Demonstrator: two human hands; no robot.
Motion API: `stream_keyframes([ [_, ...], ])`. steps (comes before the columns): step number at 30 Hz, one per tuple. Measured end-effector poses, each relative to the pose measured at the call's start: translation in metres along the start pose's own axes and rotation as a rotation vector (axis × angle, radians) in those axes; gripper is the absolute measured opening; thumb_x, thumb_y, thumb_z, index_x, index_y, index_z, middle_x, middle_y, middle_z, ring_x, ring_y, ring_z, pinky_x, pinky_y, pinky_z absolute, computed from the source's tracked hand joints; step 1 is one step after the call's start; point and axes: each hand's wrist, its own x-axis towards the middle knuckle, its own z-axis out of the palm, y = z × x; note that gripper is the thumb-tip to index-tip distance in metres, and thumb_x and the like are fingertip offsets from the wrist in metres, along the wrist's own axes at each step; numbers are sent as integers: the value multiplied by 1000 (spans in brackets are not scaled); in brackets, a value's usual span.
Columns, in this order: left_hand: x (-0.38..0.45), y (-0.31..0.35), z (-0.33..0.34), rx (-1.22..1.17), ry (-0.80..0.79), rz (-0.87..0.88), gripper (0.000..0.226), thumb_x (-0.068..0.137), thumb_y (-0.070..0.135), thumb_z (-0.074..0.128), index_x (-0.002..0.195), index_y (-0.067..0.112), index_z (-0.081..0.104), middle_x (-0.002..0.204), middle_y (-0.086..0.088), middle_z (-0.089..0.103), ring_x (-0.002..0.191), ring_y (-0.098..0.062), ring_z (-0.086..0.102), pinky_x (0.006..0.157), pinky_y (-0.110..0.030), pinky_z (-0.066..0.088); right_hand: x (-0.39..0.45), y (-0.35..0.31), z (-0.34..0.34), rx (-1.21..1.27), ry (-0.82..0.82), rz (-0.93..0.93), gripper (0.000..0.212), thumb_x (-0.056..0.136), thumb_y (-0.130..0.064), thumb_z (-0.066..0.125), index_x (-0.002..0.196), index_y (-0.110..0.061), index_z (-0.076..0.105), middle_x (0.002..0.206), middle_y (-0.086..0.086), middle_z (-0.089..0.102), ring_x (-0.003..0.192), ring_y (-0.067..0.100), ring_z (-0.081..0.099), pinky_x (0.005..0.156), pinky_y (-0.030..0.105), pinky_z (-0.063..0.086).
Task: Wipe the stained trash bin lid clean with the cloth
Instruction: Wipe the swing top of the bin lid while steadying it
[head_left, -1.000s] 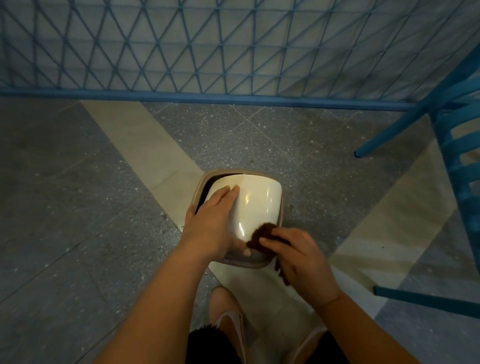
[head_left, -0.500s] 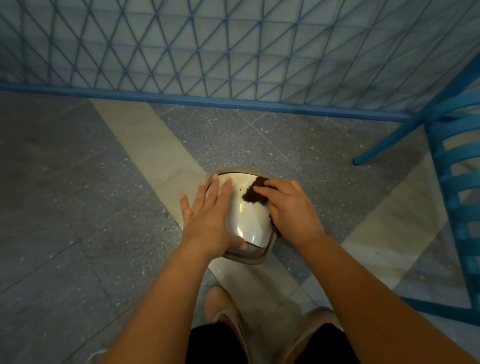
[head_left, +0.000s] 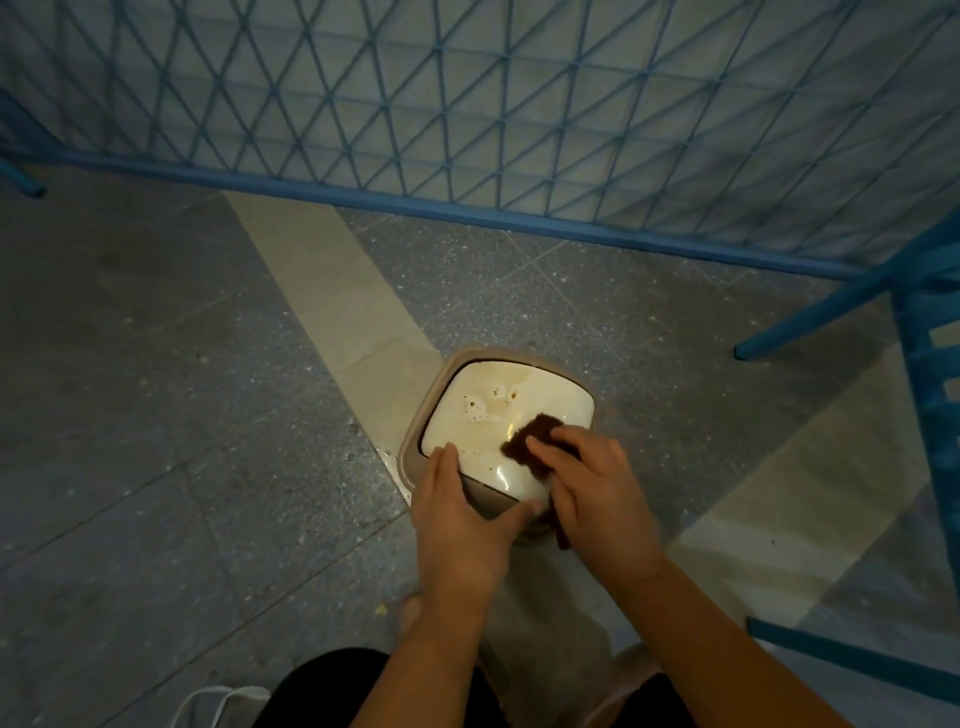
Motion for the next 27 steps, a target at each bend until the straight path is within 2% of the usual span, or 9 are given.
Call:
stream_keyframes([
  [3, -1, 2, 4, -58, 25, -11, 100, 70, 29, 82, 150, 21, 22, 157, 1, 22, 144, -17, 19, 117, -36, 24, -9, 1, -5, -3, -105, -218, 33, 87, -18, 49, 113, -13, 69, 114, 10, 63, 100, 22, 52, 84, 29, 49],
  [6, -1, 4, 4, -95, 34, 9, 105, 69, 25, 83, 151, 19, 19, 157, 2, 18, 144, -16, 19, 117, -35, 24, 10, 16, -15, -48, -161, -337, 34, 86, -20, 48, 110, -13, 70, 111, 10, 65, 101, 21, 53, 87, 27, 45],
  [10, 8, 6, -9, -130, 1, 47, 110, 65, 22, 86, 151, 18, 17, 155, 5, 15, 142, -13, 20, 112, -23, 20, 54, 25, -20, -51, -69, -15, 35, 87, -19, 47, 114, -14, 69, 116, 11, 63, 105, 31, 56, 84, 44, 53],
  [15, 33, 1, -42, -86, -90, 60, 112, 64, 16, 86, 151, 23, 17, 155, 10, 5, 140, -13, 19, 114, -27, 20, 70, 34, -12, -27, -68, 229, 34, 94, -11, 49, 125, -18, 61, 126, 6, 59, 116, 25, 48, 98, 34, 40],
  [19, 36, -6, -50, -220, -3, -99, 97, 64, 9, 85, 145, 21, 33, 153, -1, 18, 129, -22, 40, 107, -39, 39, 58, 31, -4, 60, -45, 255, 34, 91, -8, 54, 122, -17, 63, 116, 7, 65, 108, 25, 55, 97, 34, 41],
  [21, 35, -8, -53, -347, 33, -185, 82, 70, 5, 80, 140, 18, 40, 140, 0, 39, 110, -20, 52, 92, -34, 47, 49, 24, -3, 87, -39, 234, 34, 88, -3, 56, 119, -14, 65, 111, 8, 67, 104, 25, 57, 93, 30, 41],
  [23, 37, -11, -58, -459, 78, -209, 66, 77, 2, 74, 136, 17, 48, 124, 3, 49, 99, -14, 50, 84, -31, 44, 36, 17, -1, 104, -46, 210, 35, 87, -1, 57, 119, -14, 64, 109, 8, 67, 101, 23, 58, 91, 28, 41],
  [25, 40, -13, -60, -534, 108, -206, 60, 79, 1, 72, 133, 18, 52, 126, -1, 55, 101, -15, 53, 88, -34, 48, 25, 13, 0, 117, -63, 201, 36, 87, -2, 57, 121, -16, 63, 109, 5, 66, 102, 22, 57, 92, 31, 45],
  [27, 41, -16, -57, -515, 90, -185, 68, 75, 6, 77, 136, 19, 49, 128, -2, 57, 106, -18, 57, 93, -40, 51, 23, 10, 1, 135, -57, 233, 37, 89, -4, 57, 122, -17, 63, 111, 4, 64, 104, 21, 56, 94, 33, 46],
])
